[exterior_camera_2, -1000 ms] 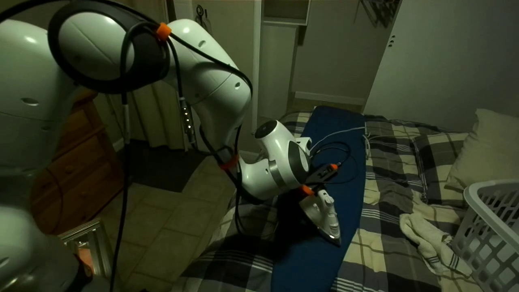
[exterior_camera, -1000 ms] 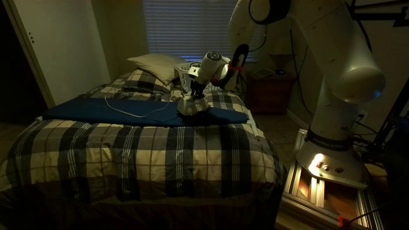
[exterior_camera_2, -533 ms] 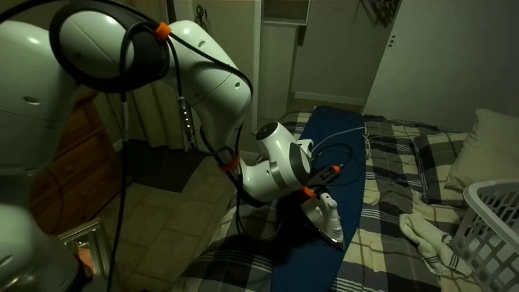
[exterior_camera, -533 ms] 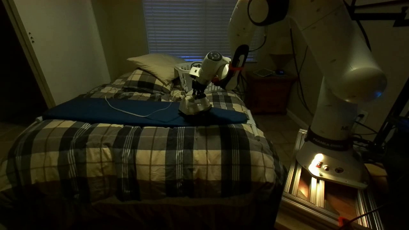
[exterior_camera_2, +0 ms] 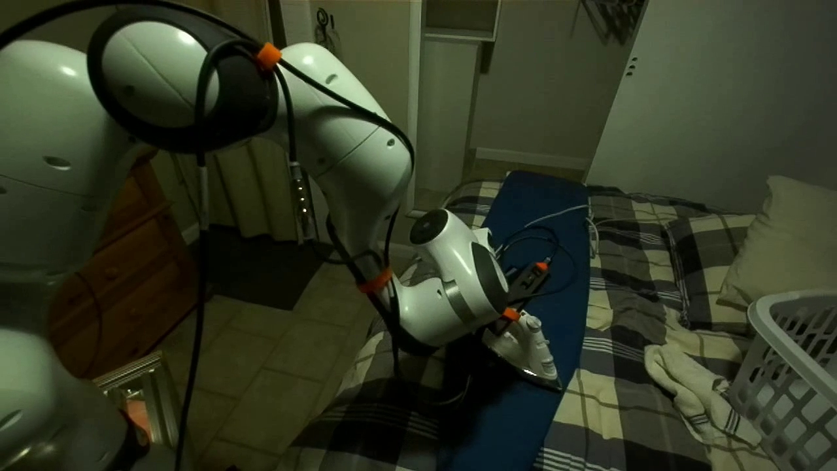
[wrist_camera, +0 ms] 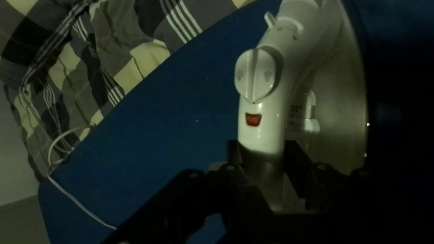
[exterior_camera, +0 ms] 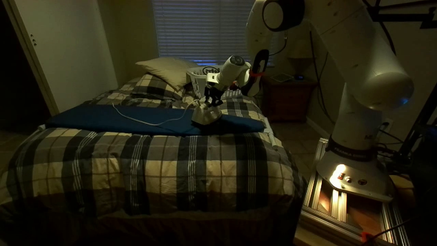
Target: Turn the iron to the left
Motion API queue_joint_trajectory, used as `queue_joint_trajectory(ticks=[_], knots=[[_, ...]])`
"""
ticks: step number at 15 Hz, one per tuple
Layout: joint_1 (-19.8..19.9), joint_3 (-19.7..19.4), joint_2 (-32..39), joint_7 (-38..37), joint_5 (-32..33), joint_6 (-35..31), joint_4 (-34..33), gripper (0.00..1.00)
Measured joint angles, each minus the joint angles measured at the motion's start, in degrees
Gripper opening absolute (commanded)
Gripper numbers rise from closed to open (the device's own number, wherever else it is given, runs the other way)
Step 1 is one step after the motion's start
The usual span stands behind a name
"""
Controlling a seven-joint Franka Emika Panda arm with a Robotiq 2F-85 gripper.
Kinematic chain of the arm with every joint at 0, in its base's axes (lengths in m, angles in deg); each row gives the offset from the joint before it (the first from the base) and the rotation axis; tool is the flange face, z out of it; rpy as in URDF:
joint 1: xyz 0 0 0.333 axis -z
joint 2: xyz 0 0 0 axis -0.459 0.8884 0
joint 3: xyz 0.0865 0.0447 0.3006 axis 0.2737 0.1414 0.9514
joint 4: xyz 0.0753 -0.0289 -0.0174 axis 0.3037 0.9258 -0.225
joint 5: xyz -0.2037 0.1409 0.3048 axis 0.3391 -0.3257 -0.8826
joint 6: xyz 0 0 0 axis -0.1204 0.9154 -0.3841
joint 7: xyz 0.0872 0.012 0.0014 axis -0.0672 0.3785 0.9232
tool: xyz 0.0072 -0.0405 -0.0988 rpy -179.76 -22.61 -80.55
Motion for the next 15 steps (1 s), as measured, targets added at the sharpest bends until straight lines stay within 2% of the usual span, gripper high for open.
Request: queue_joint_trajectory(ticks=[6,8,10,12,15], knots=[[3.8,-0.5,0.3,8.2,10.2,-9.8,-0.2,0.12],[4.5,-0.7,0.5,11.5,12.3,-11.2,-0.7,0.62],[5.8,0.4,0.3,13.3,14.3,-11.2,-1.2,0.65],[8.8,3.5,-0.4,13.3,17.9,-10.9,-2.0,0.79],[8.7,2.4,-1.0,9.8,22.9,-12.3,-2.7,0.98]])
